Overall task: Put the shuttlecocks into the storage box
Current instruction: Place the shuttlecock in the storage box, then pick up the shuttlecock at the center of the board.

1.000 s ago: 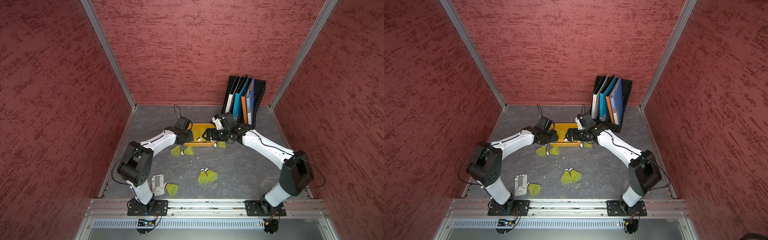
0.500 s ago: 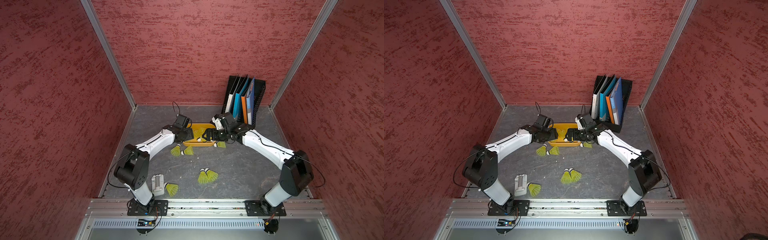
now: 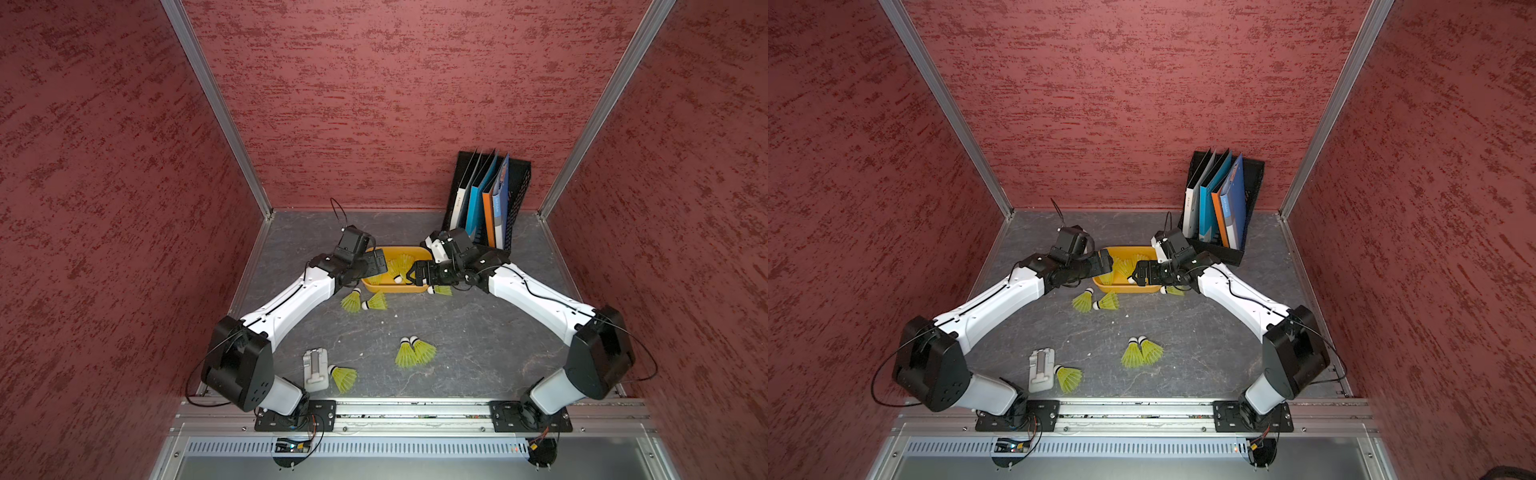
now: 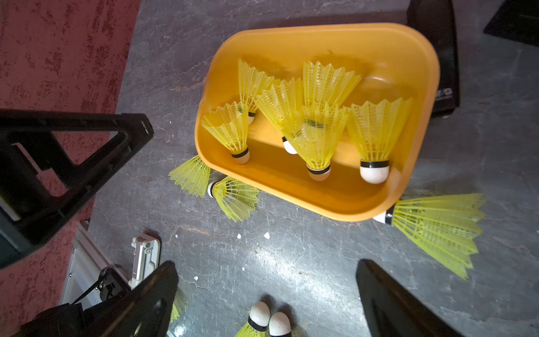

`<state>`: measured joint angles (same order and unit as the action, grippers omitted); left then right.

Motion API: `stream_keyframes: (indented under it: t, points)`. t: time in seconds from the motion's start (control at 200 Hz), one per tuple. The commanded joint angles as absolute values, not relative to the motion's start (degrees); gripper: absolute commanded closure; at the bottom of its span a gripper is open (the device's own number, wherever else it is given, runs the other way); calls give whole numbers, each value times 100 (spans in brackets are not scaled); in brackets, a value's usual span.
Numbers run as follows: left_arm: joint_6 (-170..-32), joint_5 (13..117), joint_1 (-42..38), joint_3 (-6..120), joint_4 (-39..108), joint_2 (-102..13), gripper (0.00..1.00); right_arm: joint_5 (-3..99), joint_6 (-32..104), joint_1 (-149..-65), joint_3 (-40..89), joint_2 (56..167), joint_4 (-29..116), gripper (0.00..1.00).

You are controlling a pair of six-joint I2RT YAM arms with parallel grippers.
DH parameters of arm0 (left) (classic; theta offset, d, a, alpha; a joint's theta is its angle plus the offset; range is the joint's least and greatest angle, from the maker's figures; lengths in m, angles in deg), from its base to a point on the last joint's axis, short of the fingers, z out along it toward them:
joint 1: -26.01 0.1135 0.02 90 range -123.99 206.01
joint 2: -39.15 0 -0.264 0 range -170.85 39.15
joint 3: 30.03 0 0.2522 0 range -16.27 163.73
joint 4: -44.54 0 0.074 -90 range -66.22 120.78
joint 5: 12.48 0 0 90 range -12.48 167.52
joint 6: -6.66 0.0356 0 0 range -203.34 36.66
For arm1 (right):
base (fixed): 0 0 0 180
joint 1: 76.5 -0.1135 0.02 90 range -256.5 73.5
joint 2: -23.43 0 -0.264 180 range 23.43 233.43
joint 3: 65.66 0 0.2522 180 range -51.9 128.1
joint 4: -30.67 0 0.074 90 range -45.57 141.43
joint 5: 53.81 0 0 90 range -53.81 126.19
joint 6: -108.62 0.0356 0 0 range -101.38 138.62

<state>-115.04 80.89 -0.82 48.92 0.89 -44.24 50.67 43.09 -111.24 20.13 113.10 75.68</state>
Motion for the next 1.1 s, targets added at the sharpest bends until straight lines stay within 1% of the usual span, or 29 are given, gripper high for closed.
stream_keyframes:
  t: [0.0,0.205,0.301,0.361,0.461,0.546,0.631,0.731,0.776,0.857,0.932,1.097]
  points:
    - [-11413,7805,41,4590,155,-4087,0,4693,3892,-11418,1894,11010,7414,1]
    - [-11512,7489,190,4125,-284,-3358,0,4351,3444,-11976,1590,10851,7300,2]
    - [-11682,7493,253,3969,-647,-2933,0,4358,3388,-12265,1494,10860,7290,6]
    - [-11745,7498,270,3925,-920,-2679,0,4364,3370,-12465,1393,10868,7256,11]
    - [-11936,7461,320,3780,-1318,-2250,0,4299,3332,-12857,1222,10861,7183,13]
    - [-12166,7439,369,3662,-1633,-1856,0,4255,3250,-13218,1182,10931,7182,18]
    - [-12332,7436,408,3595,-1984,-1460,0,4164,3218,-13587,1208,11062,7194,22]
    - [-12424,7447,411,3603,-2501,-1007,0,4032,3207,-13926,1341,11249,7234,24]
    - [-12470,7474,417,3618,-2757,-814,0,4028,3245,-14051,1452,11381,7270,26]
    - [-12576,7522,429,3645,-3229,-484,0,4024,3316,-14242,1675,11631,7350,28]
    - [-12663,7507,431,3655,-3561,-215,0,3981,3410,-14373,1855,11833,7372,28]
    - [-12765,7440,430,3638,-3924,259,0,3698,3780,-14354,1834,11884,7341,29]
